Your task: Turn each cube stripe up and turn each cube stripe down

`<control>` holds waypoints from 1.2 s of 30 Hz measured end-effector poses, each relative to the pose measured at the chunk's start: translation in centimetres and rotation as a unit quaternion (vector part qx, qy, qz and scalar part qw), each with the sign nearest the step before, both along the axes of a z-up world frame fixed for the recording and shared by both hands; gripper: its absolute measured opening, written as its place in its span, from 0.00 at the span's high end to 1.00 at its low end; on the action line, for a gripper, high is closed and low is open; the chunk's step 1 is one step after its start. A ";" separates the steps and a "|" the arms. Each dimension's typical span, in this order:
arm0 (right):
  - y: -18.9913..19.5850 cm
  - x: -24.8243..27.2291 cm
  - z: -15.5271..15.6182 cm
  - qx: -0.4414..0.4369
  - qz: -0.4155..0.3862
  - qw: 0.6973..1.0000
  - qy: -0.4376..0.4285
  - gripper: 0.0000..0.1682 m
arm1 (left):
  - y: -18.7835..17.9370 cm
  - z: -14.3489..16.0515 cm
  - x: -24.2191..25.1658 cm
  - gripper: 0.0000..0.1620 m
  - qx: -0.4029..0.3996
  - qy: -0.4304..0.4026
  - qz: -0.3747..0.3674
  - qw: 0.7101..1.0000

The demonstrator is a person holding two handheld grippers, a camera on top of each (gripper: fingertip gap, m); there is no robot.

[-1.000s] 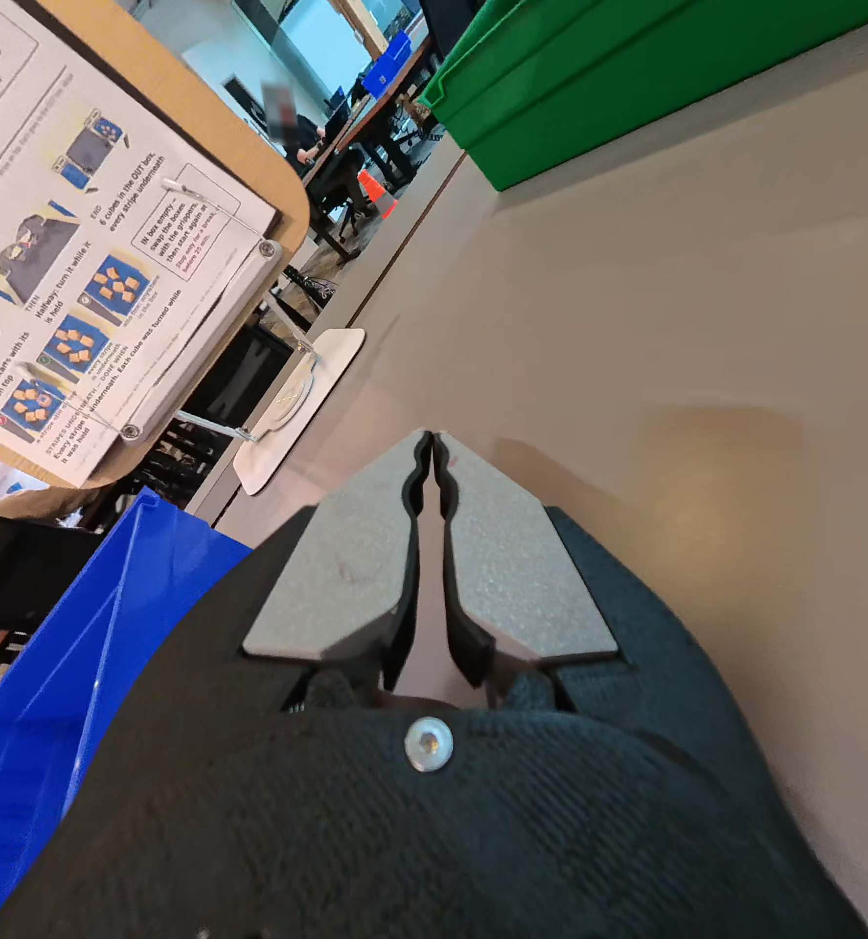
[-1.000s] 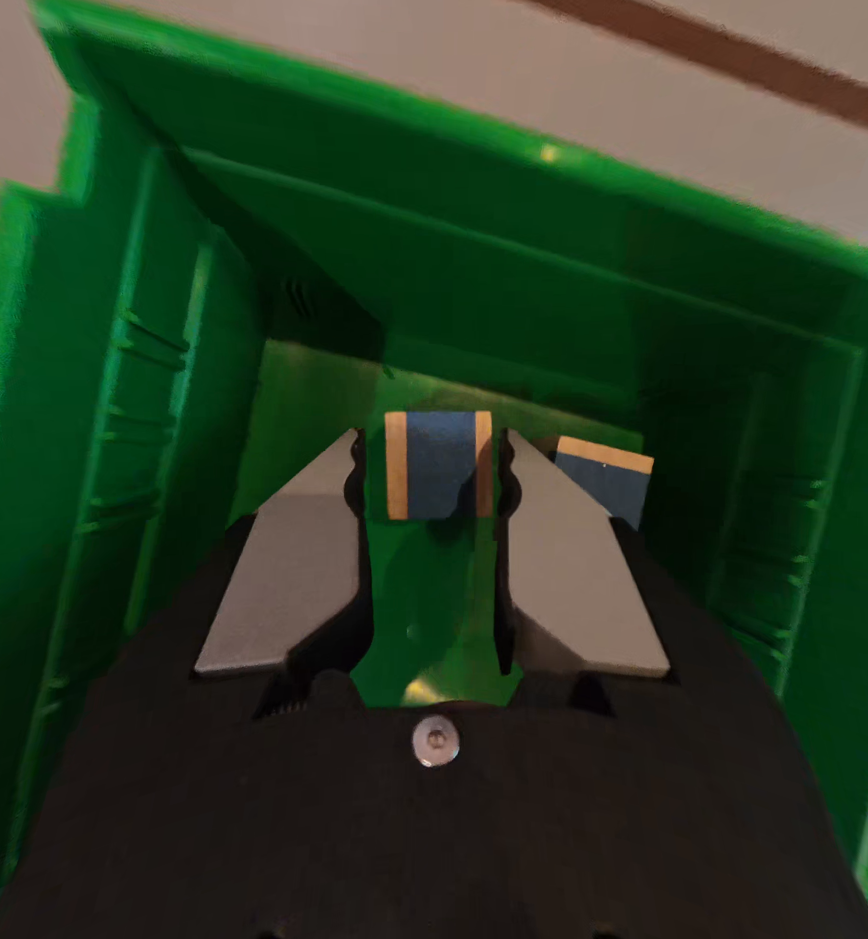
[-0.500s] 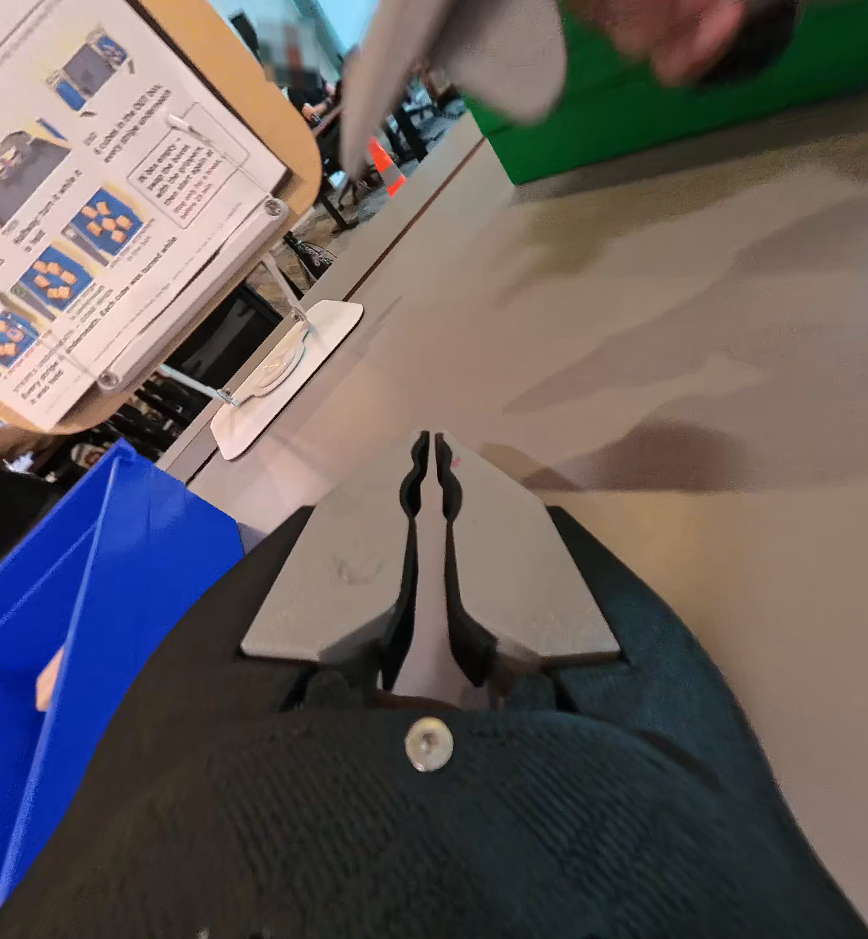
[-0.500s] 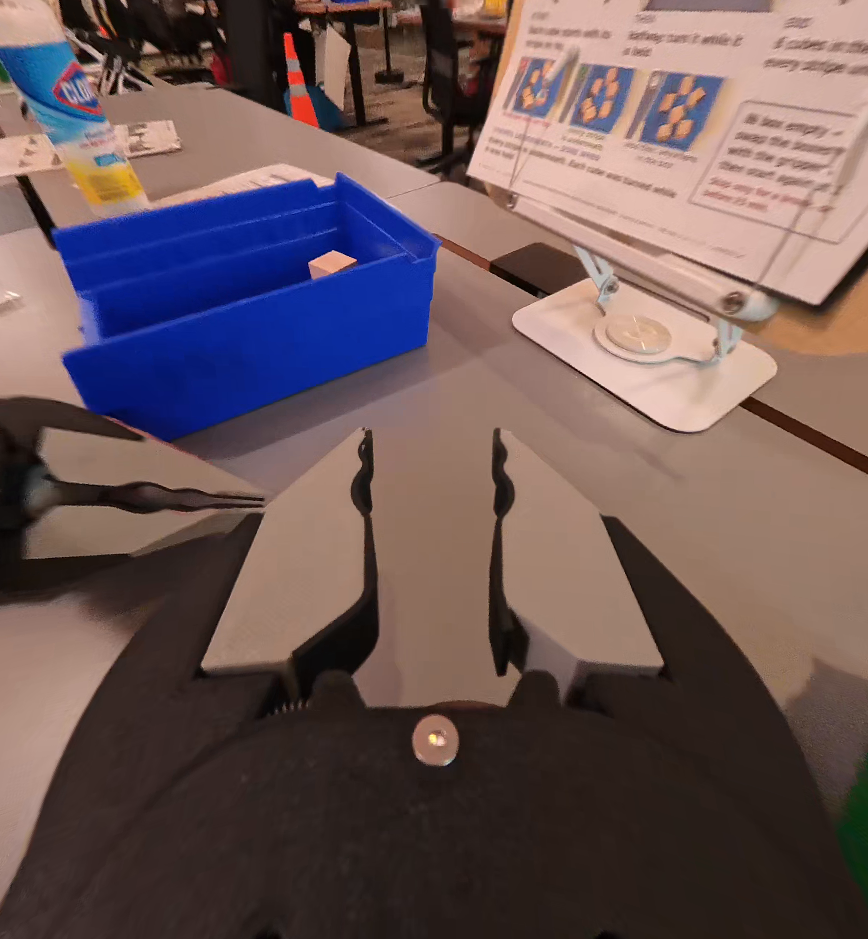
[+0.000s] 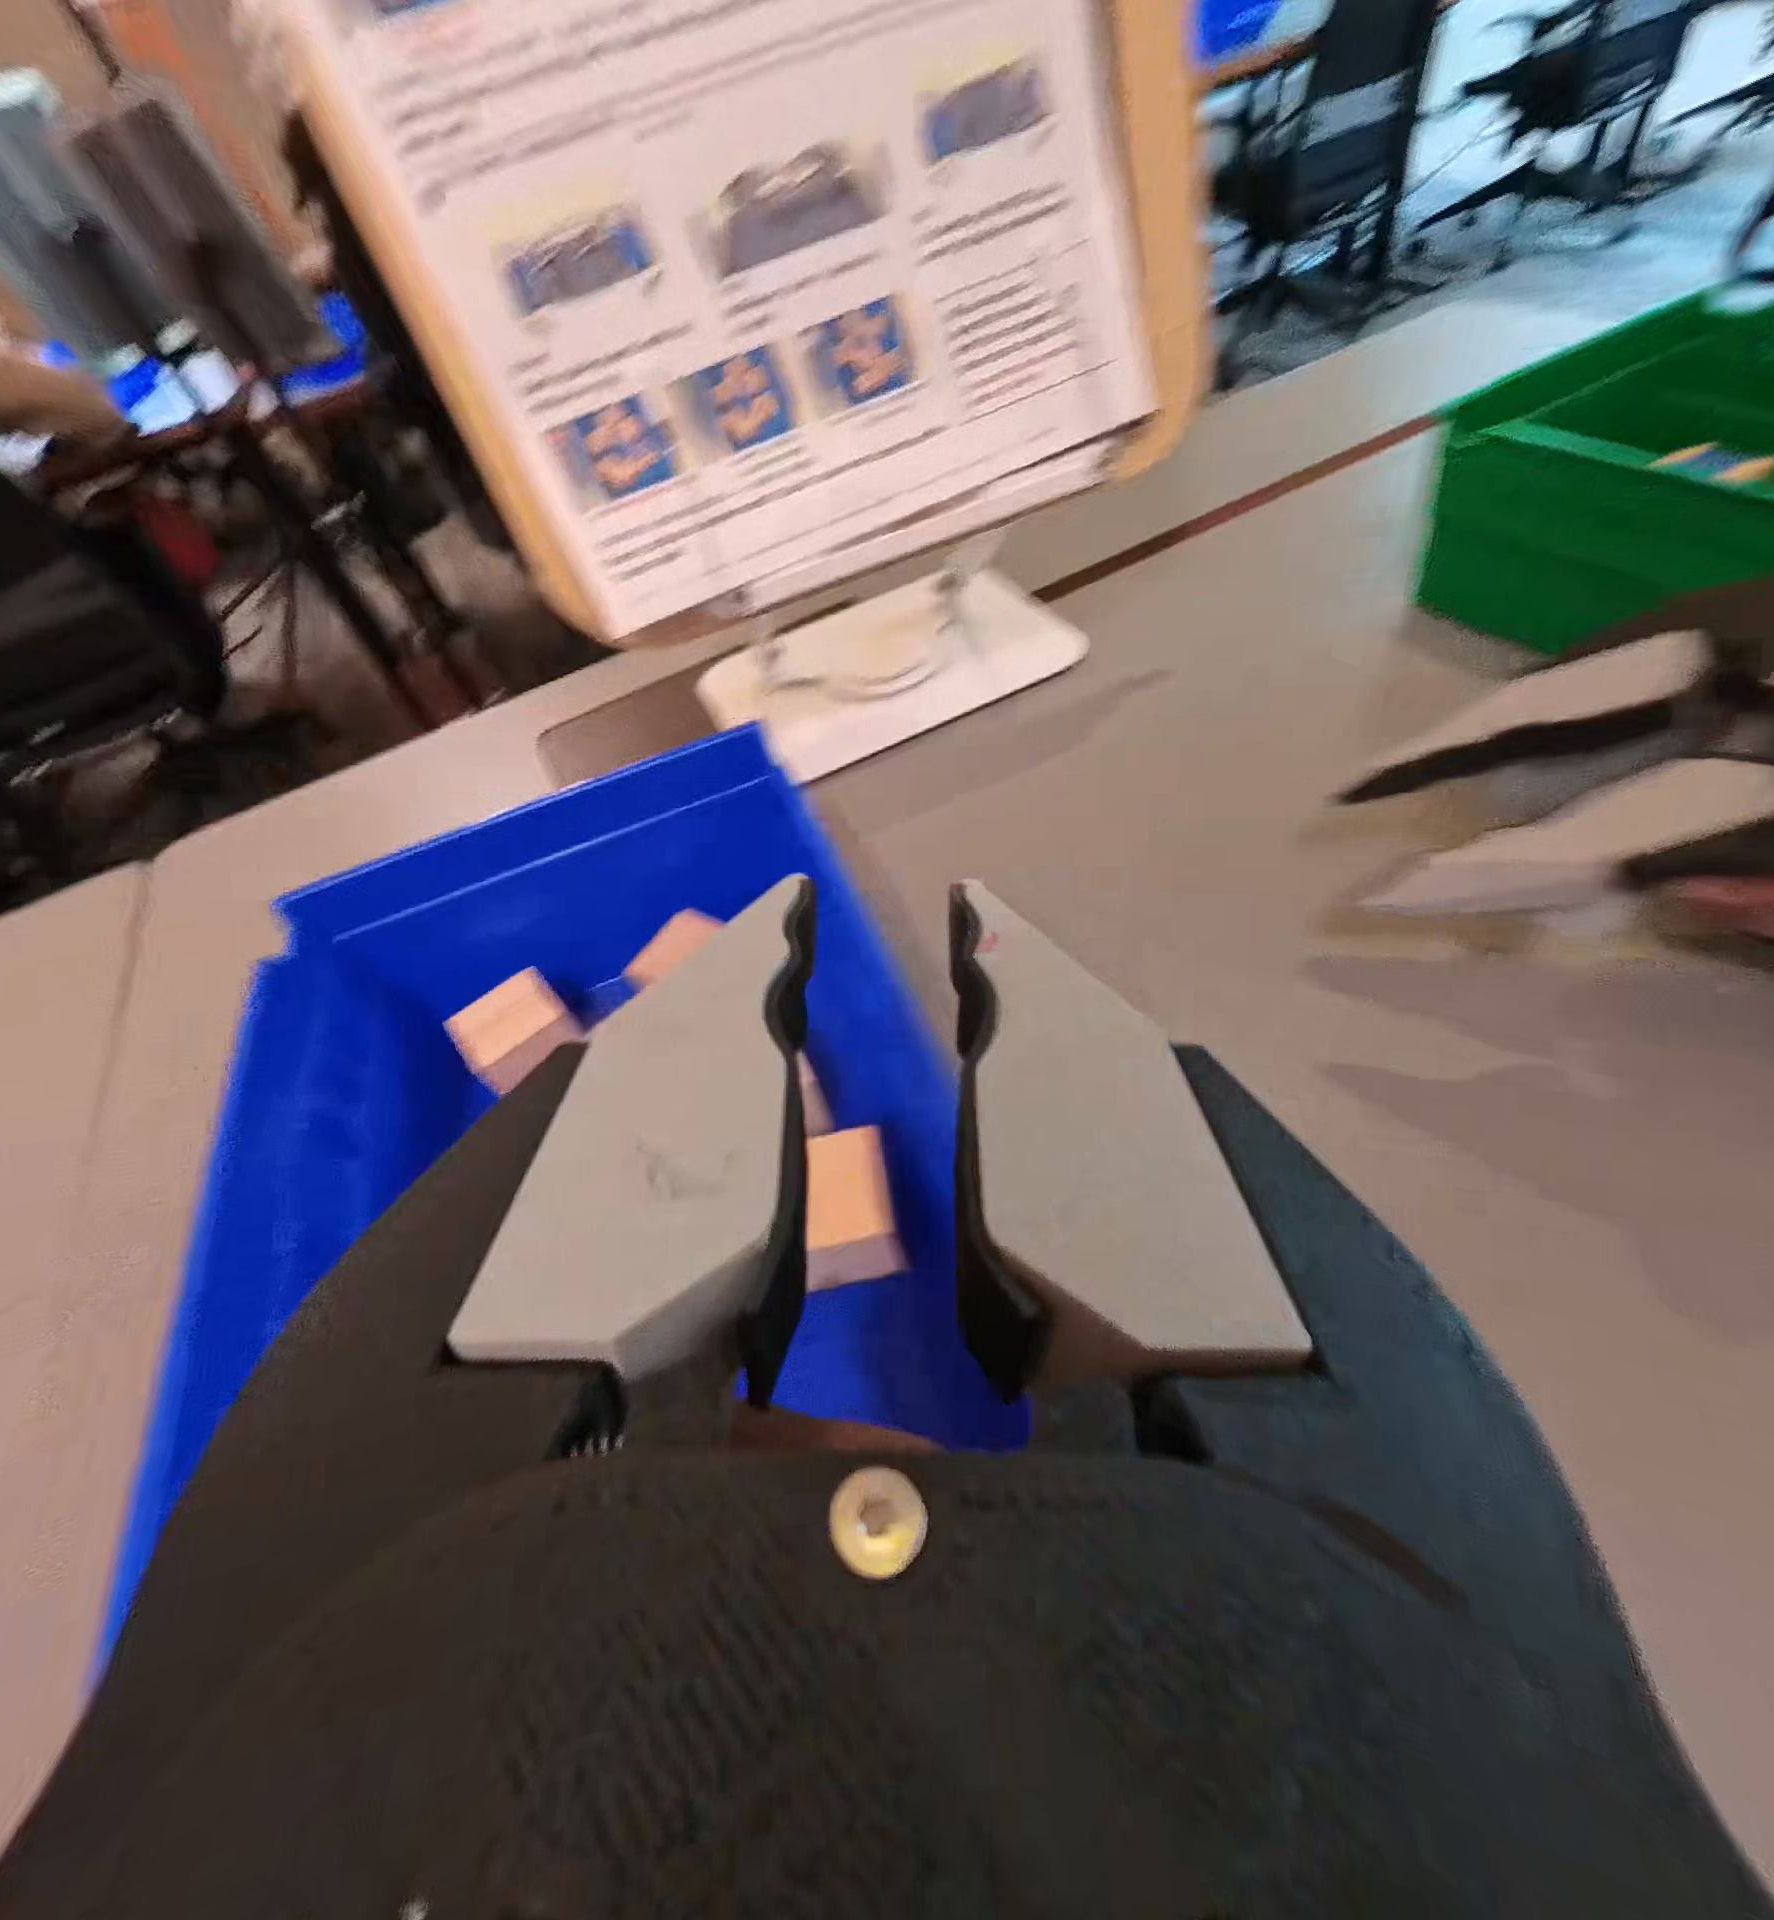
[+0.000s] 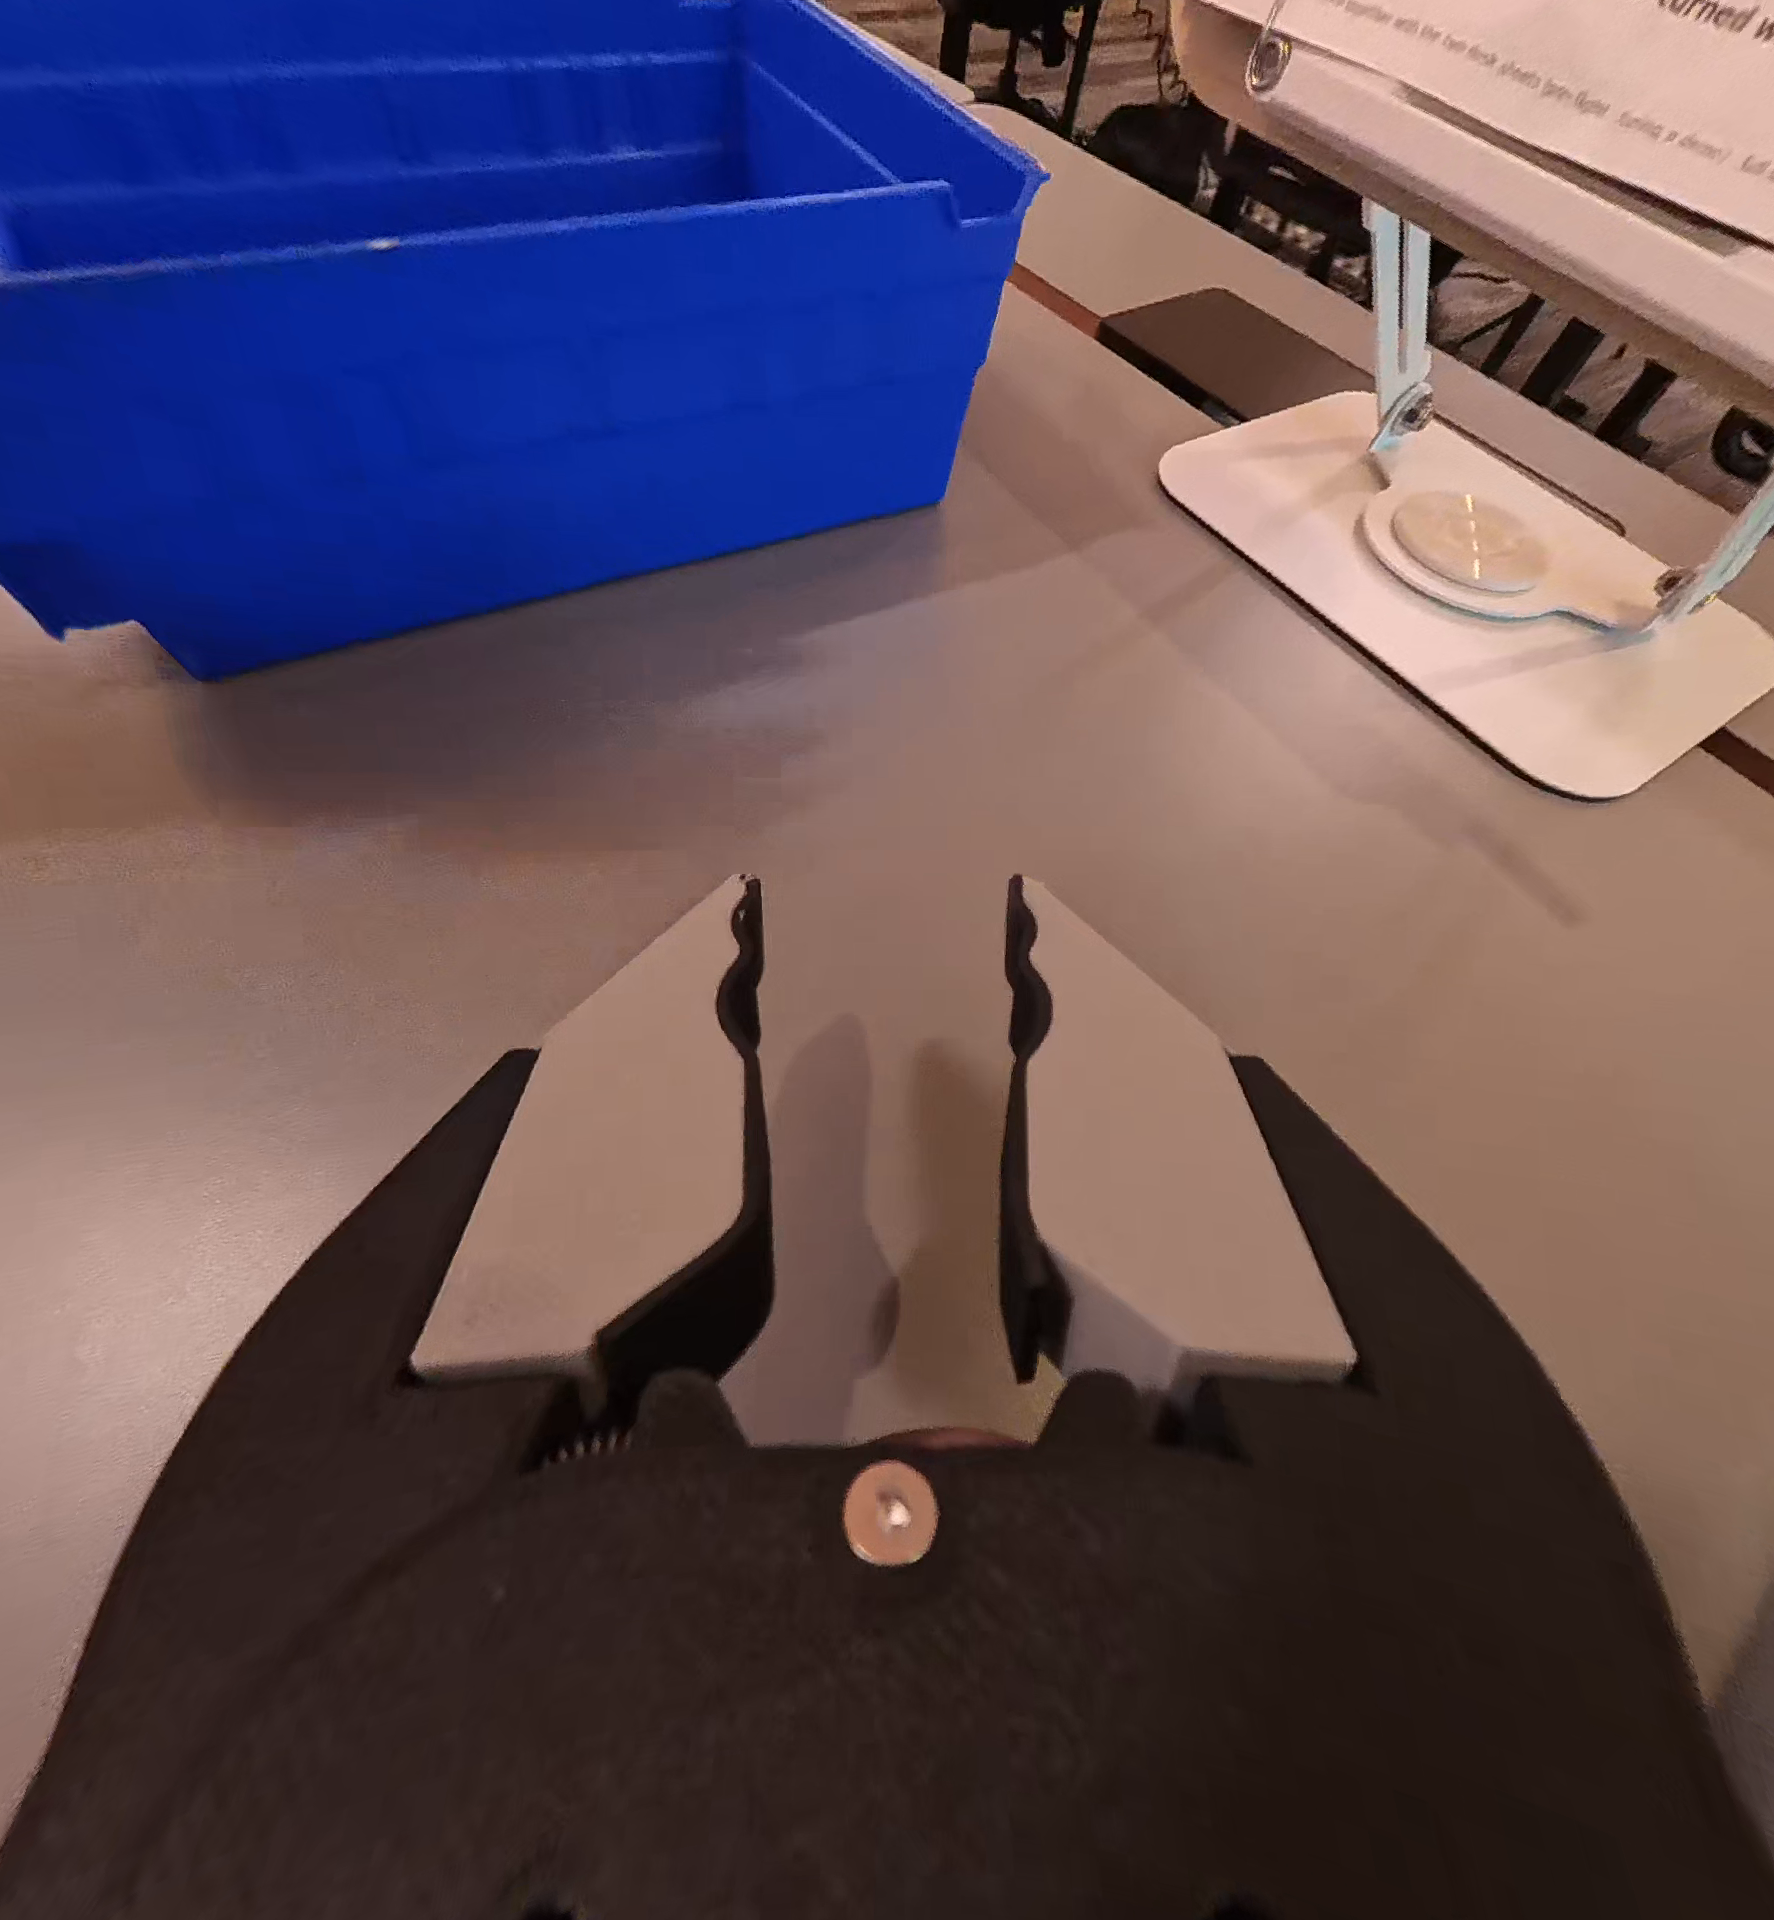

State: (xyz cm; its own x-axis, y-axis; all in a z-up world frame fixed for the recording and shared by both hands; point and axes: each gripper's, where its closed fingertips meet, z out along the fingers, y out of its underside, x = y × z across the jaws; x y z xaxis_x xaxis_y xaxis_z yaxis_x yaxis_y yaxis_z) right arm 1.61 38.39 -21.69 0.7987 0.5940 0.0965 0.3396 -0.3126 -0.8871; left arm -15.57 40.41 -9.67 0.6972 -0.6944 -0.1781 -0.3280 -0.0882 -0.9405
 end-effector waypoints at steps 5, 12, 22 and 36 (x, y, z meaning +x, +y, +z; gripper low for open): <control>-0.5 -0.8 1.6 0.027 0.008 0.999 0.020 0.74 | 11.2 -5.3 -5.8 0.72 -0.083 0.087 0.135 0.984; -0.7 -0.9 1.4 0.022 0.015 0.999 0.024 0.74 | 19.4 -13.4 -7.2 0.66 -0.218 0.133 0.214 0.943; -0.7 -0.6 1.5 0.018 0.019 0.999 0.027 0.74 | 21.4 -17.5 -7.5 0.71 -0.260 0.151 0.219 0.928; -9.3 -7.6 7.0 -0.184 0.320 0.863 0.344 0.64 | -8.1 2.6 6.2 0.71 0.072 -0.131 -0.468 0.871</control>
